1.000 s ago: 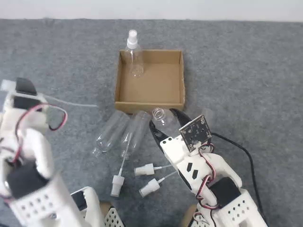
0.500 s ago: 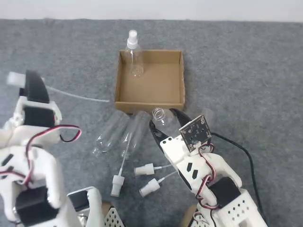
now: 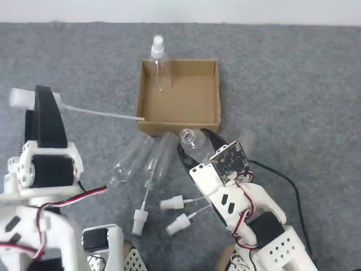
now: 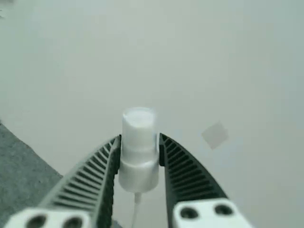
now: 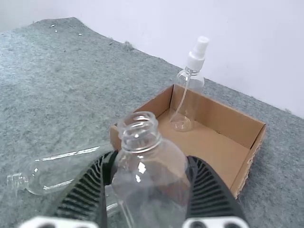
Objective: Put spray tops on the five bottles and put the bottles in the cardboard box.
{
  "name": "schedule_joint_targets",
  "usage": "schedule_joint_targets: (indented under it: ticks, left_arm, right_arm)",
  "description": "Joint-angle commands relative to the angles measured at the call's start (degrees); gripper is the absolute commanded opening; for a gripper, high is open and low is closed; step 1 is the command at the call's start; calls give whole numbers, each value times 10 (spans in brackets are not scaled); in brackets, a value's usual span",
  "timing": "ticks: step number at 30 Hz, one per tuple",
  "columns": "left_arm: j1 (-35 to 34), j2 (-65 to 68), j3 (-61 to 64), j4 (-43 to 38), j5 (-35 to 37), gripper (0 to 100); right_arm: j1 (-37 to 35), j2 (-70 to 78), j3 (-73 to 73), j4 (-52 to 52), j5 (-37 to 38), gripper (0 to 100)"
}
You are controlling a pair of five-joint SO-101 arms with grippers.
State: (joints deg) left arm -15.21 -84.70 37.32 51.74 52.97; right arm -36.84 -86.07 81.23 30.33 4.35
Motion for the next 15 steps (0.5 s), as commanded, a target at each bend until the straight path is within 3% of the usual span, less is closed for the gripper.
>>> schedule_joint_targets:
  ticks: [1,10,15]
  left_arm:
    - [3,-41,72,-86,7,13]
    - [3,-197,200,-151,7,13]
    - [2,-195,215,-148,8,13]
  right_arm:
    - [6,-12,-1,-17,13,38]
    - [3,-12,-1,-17,14,38]
    - [3,-12,0,-17,14,38]
